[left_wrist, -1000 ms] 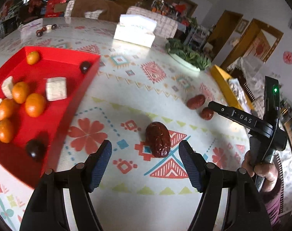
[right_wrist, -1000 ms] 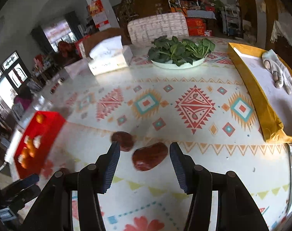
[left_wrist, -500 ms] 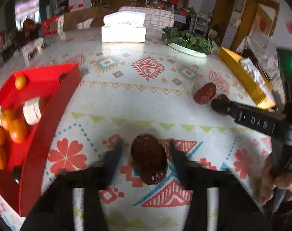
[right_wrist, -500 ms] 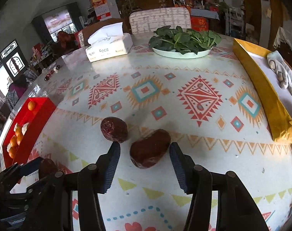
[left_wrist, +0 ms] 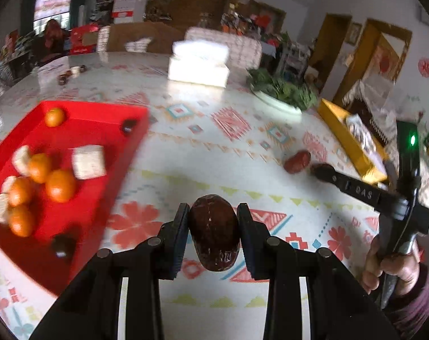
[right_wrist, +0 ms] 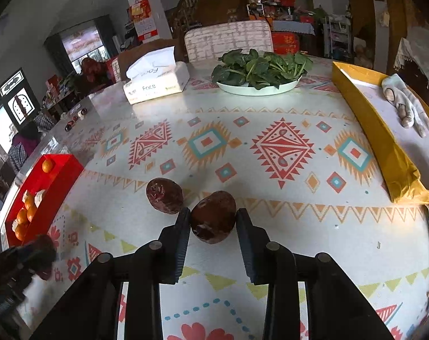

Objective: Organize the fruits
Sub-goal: 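Grasp a red date with the left tool while the right tool grasps another red date, then carry both red dates over the red tray and open both tools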

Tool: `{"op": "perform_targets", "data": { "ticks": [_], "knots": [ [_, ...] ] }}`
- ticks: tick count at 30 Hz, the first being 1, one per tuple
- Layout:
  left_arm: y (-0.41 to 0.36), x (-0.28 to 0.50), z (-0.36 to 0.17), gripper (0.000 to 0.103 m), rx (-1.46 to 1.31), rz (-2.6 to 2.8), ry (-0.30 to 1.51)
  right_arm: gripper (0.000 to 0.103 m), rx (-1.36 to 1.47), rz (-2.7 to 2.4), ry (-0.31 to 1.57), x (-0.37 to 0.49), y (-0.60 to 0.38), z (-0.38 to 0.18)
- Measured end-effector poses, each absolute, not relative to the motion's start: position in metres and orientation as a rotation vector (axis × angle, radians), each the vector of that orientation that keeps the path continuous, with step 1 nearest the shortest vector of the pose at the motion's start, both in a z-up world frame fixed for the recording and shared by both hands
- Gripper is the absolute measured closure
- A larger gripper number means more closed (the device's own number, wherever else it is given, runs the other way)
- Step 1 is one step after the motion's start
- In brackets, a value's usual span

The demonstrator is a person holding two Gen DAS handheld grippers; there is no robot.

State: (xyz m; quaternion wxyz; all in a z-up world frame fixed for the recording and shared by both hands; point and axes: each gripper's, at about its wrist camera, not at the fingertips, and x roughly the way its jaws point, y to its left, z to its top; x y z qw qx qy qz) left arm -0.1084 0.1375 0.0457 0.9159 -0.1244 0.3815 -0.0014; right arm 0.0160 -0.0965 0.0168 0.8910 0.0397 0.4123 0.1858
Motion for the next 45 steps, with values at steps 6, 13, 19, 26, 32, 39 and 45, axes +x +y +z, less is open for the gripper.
{"op": "perform_targets", "data": {
  "ticks": [6, 13, 19, 26, 32, 39, 45],
  "knots": [
    [0.187, -0.146, 0.07, 0.07, -0.305, 0.076, 0.71, 0.067, 0.276, 0.407, 0.792, -0.007, -0.143, 0.044],
    [0.244, -0.173, 0.075, 0.07, -0.404, 0.148, 0.649, 0.067, 0.418, 0.303, 0.737, -0.058, -0.224, 0.063],
    [0.268, -0.183, 0.072, 0.07, -0.451, 0.186, 0.633, 0.067, 0.393, 0.296, 0.74, -0.08, -0.229, 0.066],
    [0.29, -0.198, 0.071, 0.071, -0.481, 0.223, 0.616, 0.067, 0.335, 0.401, 0.737, -0.087, -0.185, 0.074],
    [0.301, -0.2, 0.062, 0.071, -0.5, 0.234, 0.627, 0.067, 0.264, 0.491, 0.77, -0.093, -0.131, 0.066],
    [0.311, -0.2, 0.053, 0.071, -0.537, 0.241, 0.636, 0.067, 0.184, 0.613, 0.847, -0.093, -0.059, 0.052],
    [0.326, -0.206, 0.048, 0.069, -0.572, 0.258, 0.633, 0.067, 0.081, 0.737, 0.855, -0.096, 0.017, 0.056]
  ]
}}
